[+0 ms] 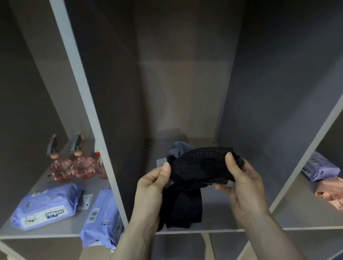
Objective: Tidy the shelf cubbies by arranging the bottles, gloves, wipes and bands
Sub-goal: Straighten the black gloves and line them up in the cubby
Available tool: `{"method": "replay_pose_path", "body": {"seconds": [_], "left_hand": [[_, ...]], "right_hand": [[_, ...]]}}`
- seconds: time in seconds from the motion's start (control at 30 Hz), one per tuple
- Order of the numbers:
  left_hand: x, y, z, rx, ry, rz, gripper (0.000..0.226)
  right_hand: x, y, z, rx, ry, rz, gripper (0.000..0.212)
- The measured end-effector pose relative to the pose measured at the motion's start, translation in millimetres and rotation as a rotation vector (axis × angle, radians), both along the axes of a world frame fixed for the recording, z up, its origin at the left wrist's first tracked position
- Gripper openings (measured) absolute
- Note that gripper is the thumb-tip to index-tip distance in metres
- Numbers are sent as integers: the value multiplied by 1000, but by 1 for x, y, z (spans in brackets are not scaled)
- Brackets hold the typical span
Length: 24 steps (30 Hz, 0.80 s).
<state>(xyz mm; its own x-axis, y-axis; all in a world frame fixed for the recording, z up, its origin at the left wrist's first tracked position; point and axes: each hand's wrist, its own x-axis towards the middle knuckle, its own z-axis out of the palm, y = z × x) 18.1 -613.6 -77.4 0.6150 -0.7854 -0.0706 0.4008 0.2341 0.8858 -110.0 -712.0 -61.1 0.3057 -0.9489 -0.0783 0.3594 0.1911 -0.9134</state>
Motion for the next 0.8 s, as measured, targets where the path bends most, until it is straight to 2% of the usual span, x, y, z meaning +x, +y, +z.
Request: {"method": "replay_pose_path", "body": {"seconds": [0.1, 0.2, 0.3, 0.37, 0.43, 0.53, 0.63, 0.73, 0.8], "left_hand": [[1, 1, -1, 6, -26, 18, 37], [1, 2, 0, 12, -61, 1, 29], [2, 2, 0, 26, -113, 41, 21], [2, 1, -1, 34, -137, 96, 21], [1, -1, -2, 37, -104, 133, 24], [2, -2, -6, 71, -94, 179, 30], [10, -1, -13, 160, -175, 266, 36], [14, 1, -11, 246, -256, 365, 35], [13, 2, -4, 254, -243, 281, 50]], "right_hand": [[-1, 0, -3, 16, 41, 20, 18], [0, 0, -4, 17, -17, 107, 24], [-1, -2, -5, -22, -226, 268, 48], [-2, -2, -5, -72, -278, 371, 63], [-2, -1, -10, -113, -181, 405, 55], [3, -1, -17, -107, 34, 272, 37], [2, -3, -13, -74, 19, 207, 23], [-4, -8, -4, -112, -38, 326, 19], [-5, -12, -1, -109, -44, 418, 17]]}}
